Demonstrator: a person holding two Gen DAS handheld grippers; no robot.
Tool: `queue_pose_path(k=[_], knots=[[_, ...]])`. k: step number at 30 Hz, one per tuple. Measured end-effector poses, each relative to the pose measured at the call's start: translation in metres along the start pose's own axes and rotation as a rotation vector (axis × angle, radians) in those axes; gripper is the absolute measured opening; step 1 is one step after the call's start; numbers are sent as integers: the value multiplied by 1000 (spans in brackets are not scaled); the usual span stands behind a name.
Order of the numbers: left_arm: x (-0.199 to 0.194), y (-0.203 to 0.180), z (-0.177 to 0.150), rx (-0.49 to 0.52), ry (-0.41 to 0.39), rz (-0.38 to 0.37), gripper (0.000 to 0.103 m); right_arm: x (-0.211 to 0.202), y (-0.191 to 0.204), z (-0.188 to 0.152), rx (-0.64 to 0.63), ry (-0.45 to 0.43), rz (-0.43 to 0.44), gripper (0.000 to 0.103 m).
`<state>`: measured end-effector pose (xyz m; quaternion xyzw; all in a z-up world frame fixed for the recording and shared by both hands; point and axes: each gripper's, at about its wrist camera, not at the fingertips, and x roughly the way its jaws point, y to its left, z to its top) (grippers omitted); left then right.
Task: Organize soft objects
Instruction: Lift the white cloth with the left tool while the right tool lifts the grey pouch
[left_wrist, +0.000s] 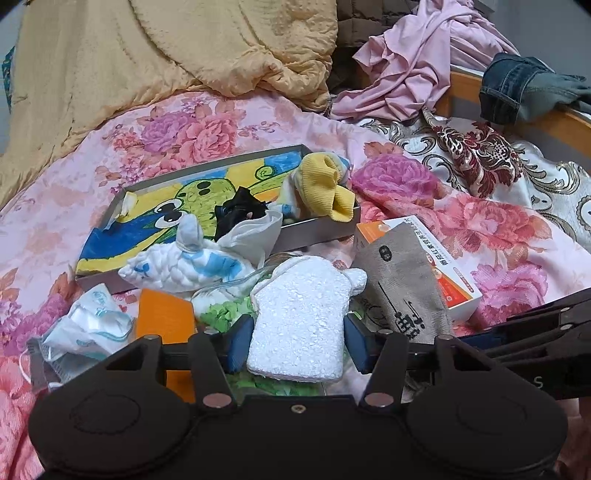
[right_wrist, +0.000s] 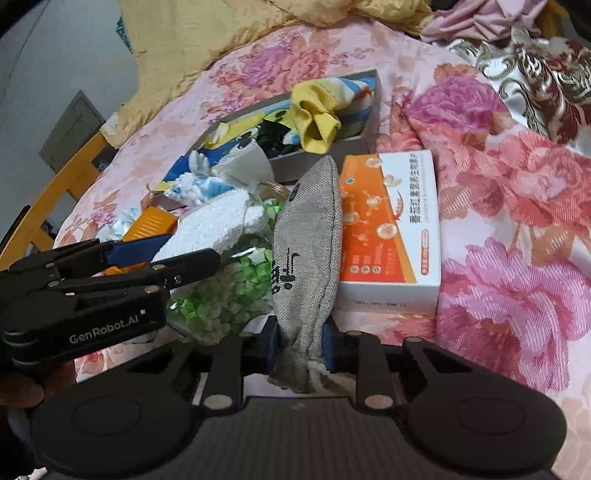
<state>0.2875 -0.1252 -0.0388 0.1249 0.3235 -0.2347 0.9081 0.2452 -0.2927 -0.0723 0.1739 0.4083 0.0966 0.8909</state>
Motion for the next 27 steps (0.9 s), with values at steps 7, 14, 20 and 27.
queue_pose_path(k=[7,14,20,27], knots=[[-13,8,-4,-98,-43,26,55,-8,23,-4,-161,-77,-72,24],[-29,8,0,-167,-112,82,55,-20,34,-6,-215,-168,-77,24],[-41,18,9,-215,-163,142,55,-29,38,-2,-235,-253,-88,24],[-44,45,31,-356,-218,129,55,-26,40,25,-213,-379,-24,24]])
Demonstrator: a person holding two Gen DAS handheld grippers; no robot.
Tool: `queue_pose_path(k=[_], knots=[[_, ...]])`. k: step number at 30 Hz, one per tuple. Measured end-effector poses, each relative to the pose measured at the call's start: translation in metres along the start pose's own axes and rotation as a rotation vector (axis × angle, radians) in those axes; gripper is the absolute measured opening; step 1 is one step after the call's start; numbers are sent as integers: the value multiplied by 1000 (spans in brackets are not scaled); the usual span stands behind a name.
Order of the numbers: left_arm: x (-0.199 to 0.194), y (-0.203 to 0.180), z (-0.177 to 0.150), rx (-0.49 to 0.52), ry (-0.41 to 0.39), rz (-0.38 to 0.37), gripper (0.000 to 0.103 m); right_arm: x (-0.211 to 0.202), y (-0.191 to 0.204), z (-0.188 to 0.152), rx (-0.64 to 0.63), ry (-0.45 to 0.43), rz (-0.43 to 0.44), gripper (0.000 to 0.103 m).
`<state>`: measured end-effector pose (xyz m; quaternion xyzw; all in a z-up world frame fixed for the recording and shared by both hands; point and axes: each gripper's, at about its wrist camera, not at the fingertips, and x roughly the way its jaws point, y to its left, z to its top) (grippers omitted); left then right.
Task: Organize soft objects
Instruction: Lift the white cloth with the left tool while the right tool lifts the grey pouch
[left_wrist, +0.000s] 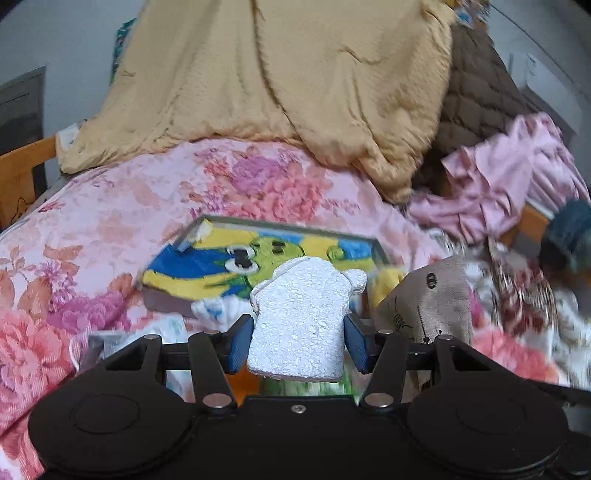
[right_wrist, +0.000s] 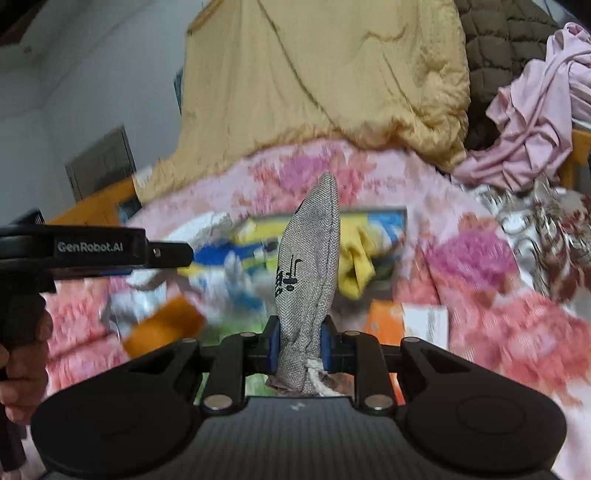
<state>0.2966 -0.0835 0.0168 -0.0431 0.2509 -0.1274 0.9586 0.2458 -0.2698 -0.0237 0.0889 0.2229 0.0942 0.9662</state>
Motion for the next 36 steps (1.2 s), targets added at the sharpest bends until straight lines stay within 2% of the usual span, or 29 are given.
queue_pose_path(k=[4,16,21,26,33,36], knots=[[12,3,21,-40,-33,4,55,11,-8,20,29,-92,31,24],[84,5,57,-113,-30,24,55,86,-48,71,113,-147,52,24],[125,4,61,-155,13,23,55,109,-70,77,155,-130,48,25],[157,-3,52,-146,60,21,55,127,-91,75,186,-88,40,25],[186,-7,44,-169,122,26,55,145,-103,70,150,5,29,29],[193,-7,40,-153,142,42,55,148,-101,69,133,20,29,37]])
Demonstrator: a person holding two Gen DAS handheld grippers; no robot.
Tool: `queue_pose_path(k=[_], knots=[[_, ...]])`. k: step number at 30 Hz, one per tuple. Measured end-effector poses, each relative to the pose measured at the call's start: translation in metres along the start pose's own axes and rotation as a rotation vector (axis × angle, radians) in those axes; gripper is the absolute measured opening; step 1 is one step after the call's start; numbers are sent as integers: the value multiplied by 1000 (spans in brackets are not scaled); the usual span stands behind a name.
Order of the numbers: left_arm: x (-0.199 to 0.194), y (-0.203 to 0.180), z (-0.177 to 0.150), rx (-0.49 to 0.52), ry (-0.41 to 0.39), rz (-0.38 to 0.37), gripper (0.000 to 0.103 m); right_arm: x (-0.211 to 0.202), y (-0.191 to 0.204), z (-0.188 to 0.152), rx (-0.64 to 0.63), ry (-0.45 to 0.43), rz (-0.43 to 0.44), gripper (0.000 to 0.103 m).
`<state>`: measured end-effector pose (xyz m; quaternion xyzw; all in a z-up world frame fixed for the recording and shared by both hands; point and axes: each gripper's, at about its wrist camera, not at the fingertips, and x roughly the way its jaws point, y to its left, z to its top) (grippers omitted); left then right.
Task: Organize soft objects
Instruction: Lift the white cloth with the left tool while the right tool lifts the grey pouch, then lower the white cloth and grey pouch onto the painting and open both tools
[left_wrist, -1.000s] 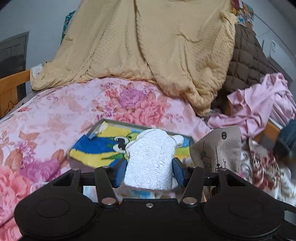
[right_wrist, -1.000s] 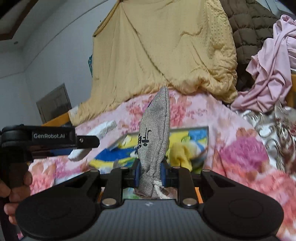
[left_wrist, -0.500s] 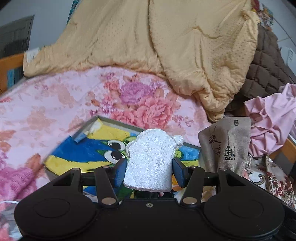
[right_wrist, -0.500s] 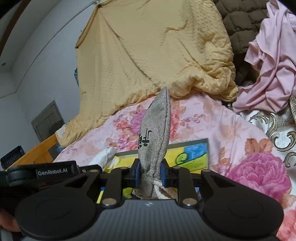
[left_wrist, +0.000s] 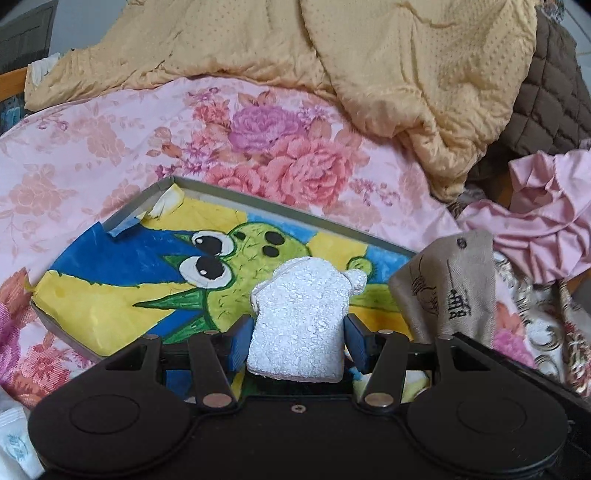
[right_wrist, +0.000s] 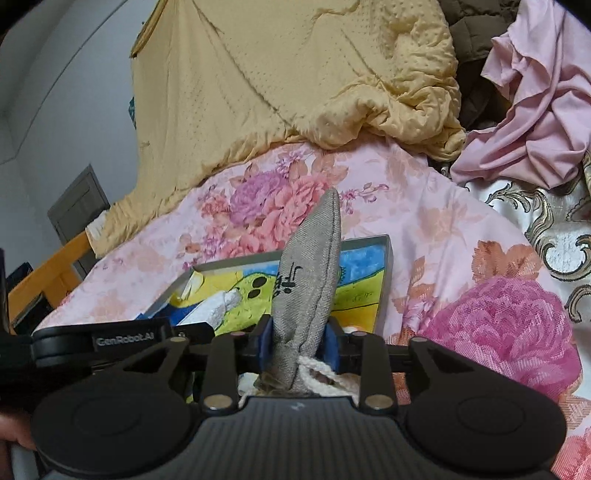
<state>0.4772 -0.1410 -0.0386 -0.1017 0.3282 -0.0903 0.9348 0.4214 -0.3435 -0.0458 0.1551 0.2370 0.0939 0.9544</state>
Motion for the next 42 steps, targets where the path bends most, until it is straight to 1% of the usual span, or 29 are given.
queue_pose_path(k=[3,5,6,9,11,14,15,16,22,28,33,36,40,42], knots=[[7,5,-1,-17,25,19,55,1,4,-2,-30,6,-7,39],[11,9,-1,-32,36,23,55,2,4,-2,-30,9,-9,43],[13,10,-2,-37,40,24,55,2,4,-2,-30,11,-14,48],[15,10,-3,-34,46,30,56,2,5,-2,-53,14,-28,52],[15,10,-5,-28,47,33,56,2,8,-1,-80,19,-43,58],[17,9,-6,-29,64,55,55,1,14,-1,-134,22,-71,68],[18,9,-6,-27,64,60,55,0,15,0,-144,16,-85,74],[17,10,-7,-24,61,63,55,-1,15,0,-150,11,-97,76],[13,12,-8,-30,54,64,56,-3,8,4,-105,3,-90,79],[6,13,-6,-45,38,62,63,-8,5,8,-111,-20,-89,87],[-4,9,-6,-16,10,72,75,-11,5,10,-120,-27,-101,90],[-13,11,-5,-19,3,81,78,-14,6,12,-119,-35,-100,92],[-29,12,-2,2,-22,99,79,-24,10,15,-125,-56,-99,94],[-39,12,-1,10,-34,106,83,-32,14,16,-136,-72,-101,96]])
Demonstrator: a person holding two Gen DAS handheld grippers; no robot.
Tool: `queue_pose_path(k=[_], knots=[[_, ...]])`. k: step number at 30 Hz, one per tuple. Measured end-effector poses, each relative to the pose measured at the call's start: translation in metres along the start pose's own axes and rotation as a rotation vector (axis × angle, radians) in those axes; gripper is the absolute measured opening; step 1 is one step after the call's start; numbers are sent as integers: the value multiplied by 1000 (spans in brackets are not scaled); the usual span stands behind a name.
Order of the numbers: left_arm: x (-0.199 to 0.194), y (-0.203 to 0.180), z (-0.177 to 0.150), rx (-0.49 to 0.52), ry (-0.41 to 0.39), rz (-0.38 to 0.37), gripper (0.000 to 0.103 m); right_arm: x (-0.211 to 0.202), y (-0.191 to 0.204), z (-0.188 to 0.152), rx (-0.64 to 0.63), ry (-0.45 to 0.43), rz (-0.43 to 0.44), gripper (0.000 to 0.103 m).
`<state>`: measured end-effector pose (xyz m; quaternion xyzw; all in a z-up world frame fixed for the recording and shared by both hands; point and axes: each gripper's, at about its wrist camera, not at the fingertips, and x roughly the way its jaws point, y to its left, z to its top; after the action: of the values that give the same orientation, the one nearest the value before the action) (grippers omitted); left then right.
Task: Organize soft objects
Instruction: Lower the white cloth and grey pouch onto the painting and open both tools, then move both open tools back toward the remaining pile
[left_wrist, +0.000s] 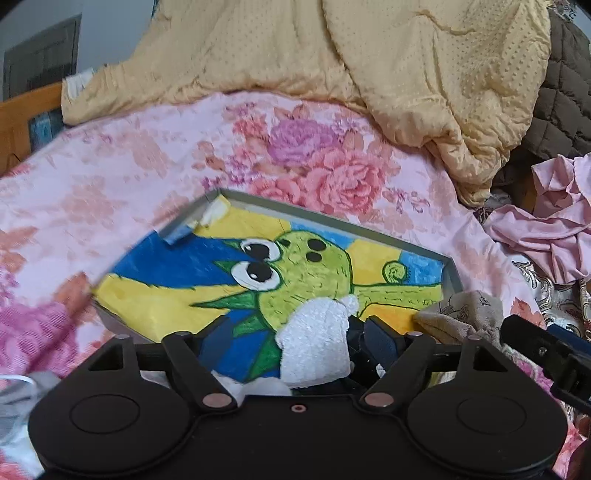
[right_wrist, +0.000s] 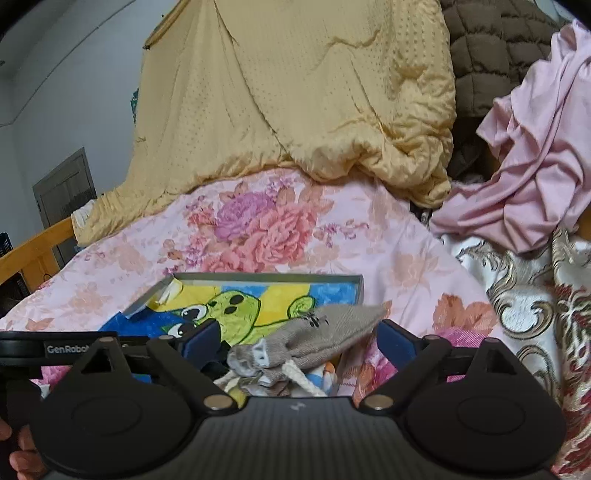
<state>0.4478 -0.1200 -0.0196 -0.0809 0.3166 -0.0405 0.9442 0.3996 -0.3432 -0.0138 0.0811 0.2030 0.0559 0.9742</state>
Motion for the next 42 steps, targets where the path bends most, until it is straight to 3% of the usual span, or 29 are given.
queue_pose_path(k=[9,23,29,36,42], knots=[[-51,3,-2,23,-67,8,93,-47,9,-3,-27,-69,-35,102],[-142,5,-38,142,-145,-57,97,-123,32,-30,-3,-39,-35,103],[-175,22,-56,168,-158,-64,97,-150,52,-49,12,-21,-42,103],[-210,48,-79,147,-194,-89,100,-168,64,-70,37,13,-136,103],[-229,69,-106,148,-198,-91,101,-193,74,-90,60,11,-148,103]])
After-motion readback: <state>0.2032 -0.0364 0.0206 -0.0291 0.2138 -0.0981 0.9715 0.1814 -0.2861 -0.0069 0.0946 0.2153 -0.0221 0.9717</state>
